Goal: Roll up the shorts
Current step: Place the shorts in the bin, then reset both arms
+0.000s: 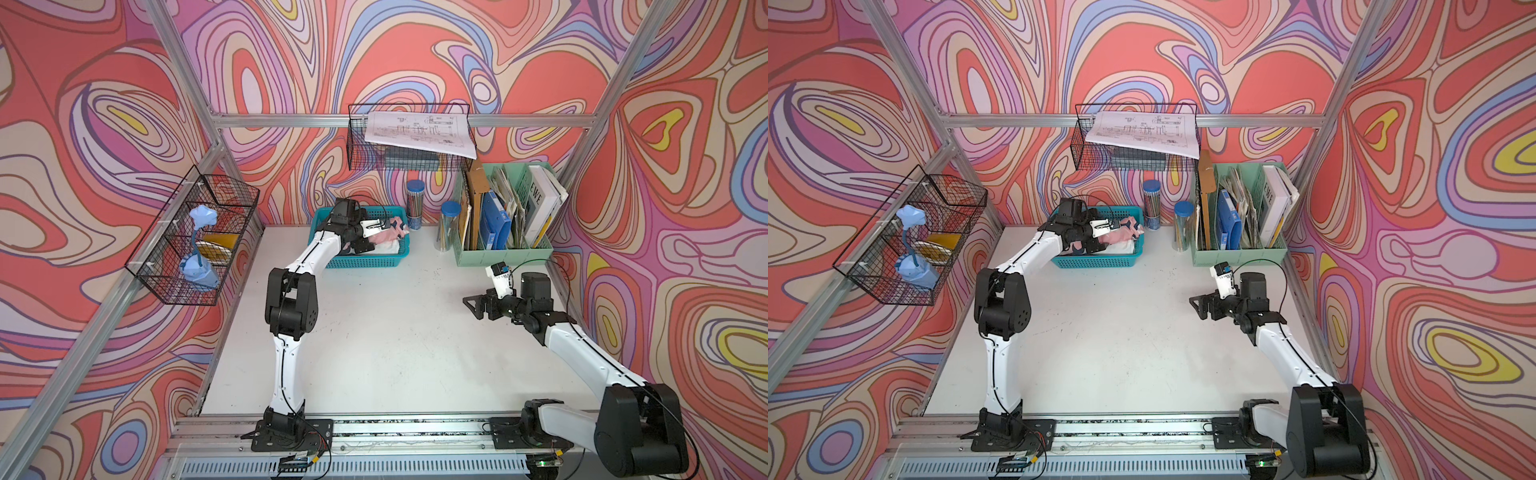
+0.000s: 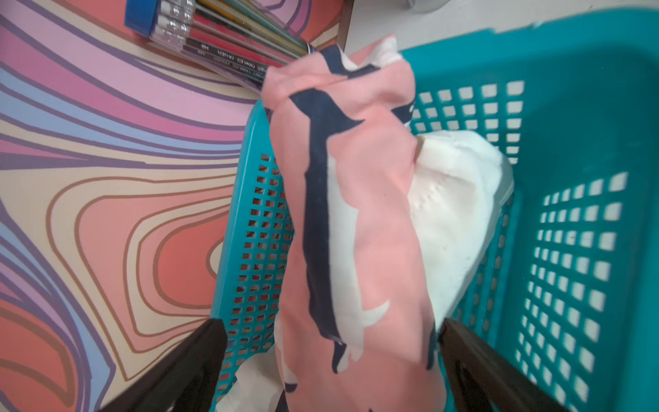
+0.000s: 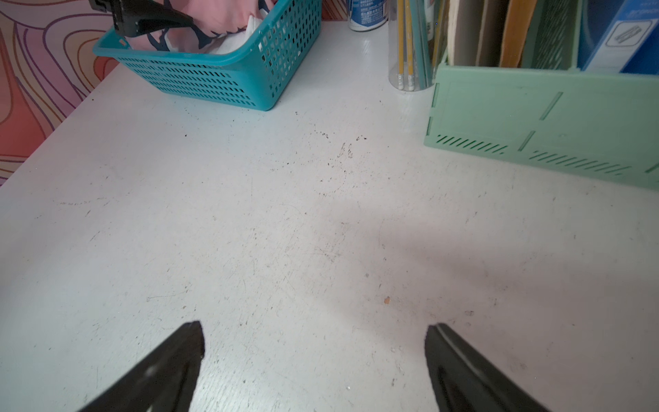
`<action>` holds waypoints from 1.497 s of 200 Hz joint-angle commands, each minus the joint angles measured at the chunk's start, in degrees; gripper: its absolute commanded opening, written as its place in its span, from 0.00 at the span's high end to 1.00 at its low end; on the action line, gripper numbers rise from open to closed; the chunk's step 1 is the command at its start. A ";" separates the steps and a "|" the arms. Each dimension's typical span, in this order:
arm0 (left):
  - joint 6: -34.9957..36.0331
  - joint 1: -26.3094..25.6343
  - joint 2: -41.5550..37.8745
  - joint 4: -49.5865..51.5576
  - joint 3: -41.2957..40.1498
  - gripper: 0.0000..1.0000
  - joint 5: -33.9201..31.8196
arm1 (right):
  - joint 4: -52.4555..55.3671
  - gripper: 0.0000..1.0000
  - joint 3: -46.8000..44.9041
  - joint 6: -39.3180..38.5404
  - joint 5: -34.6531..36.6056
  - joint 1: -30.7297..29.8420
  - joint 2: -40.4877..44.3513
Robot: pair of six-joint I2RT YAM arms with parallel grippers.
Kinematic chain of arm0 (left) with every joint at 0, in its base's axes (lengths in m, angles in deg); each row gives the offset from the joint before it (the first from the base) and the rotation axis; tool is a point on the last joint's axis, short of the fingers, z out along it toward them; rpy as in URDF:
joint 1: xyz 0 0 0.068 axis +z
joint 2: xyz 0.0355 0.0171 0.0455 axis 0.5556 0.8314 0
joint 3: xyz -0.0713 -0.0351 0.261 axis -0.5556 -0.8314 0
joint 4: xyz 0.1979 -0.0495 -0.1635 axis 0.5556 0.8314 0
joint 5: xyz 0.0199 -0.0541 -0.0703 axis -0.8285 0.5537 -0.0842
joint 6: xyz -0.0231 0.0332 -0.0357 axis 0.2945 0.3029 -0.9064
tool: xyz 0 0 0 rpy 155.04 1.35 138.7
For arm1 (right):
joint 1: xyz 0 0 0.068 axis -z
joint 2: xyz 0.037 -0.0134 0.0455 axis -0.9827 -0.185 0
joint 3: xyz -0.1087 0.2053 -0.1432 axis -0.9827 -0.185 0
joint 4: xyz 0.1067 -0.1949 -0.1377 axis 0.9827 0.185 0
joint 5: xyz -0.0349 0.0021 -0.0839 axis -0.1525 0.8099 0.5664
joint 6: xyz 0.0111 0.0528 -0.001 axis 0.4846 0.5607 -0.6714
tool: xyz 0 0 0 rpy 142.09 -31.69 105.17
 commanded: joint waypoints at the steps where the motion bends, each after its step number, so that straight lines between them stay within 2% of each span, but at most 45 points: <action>1: -0.92 1.15 -0.34 10.27 4.61 0.01 5.60 | 1.21 0.02 0.71 0.33 -1.13 0.11 0.56; 41: -2.40 1.27 -2.19 13.62 7.82 0.02 6.98 | 0.86 0.02 0.65 0.46 -1.79 0.13 0.48; 66: -8.34 1.28 -9.26 6.79 3.95 0.01 7.56 | -1.72 0.02 -0.88 0.70 -2.60 0.14 1.73; 84: -15.04 1.10 -16.87 0.41 -1.16 0.02 9.40 | -3.28 0.02 -1.78 0.31 -2.55 0.07 3.95; 97: -26.28 0.69 -22.87 -5.88 -5.21 0.01 7.95 | -5.66 0.02 -2.30 1.21 -1.35 0.08 5.40; 109: -37.58 0.76 -28.75 -11.35 -10.26 0.02 5.95 | -7.99 0.02 -2.33 2.78 0.23 0.13 5.83; 125: -46.63 0.76 -36.96 -15.74 -19.29 0.02 3.53 | -10.50 0.02 -1.69 3.79 0.88 0.10 4.80; 148: -53.21 0.93 -48.82 -20.96 -36.34 0.01 -1.16 | -13.79 0.02 0.14 5.36 2.66 0.07 0.75; 168: -57.26 0.91 -56.94 -22.15 -49.88 0.02 -11.34 | -19.84 0.02 0.35 7.21 5.85 0.08 -3.96; 197: -63.34 1.02 -65.29 -31.26 -70.34 0.02 -25.13 | -31.96 0.02 -2.13 9.63 13.09 0.14 -10.98; 219: -66.23 1.02 -65.52 -38.29 -79.63 0.02 -33.18 | -40.58 0.02 -4.60 9.70 15.74 0.47 -15.67; 250: -64.31 1.15 -58.81 -43.47 -84.68 0.02 -34.48 | -47.68 0.02 -7.63 11.18 16.50 2.24 -20.19; 266: -64.43 1.33 -53.91 -47.10 -86.15 0.02 -33.65 | -48.75 0.02 -8.60 11.44 16.53 2.88 -19.49; 285: -62.68 1.37 -48.07 -56.08 -88.35 0.01 -33.32 | -50.33 0.02 -10.03 10.56 16.25 3.06 -18.43; 299: -61.49 1.95 -47.58 -53.47 -86.65 0.02 -32.05 | -53.44 0.02 -12.60 8.68 19.89 3.07 -16.88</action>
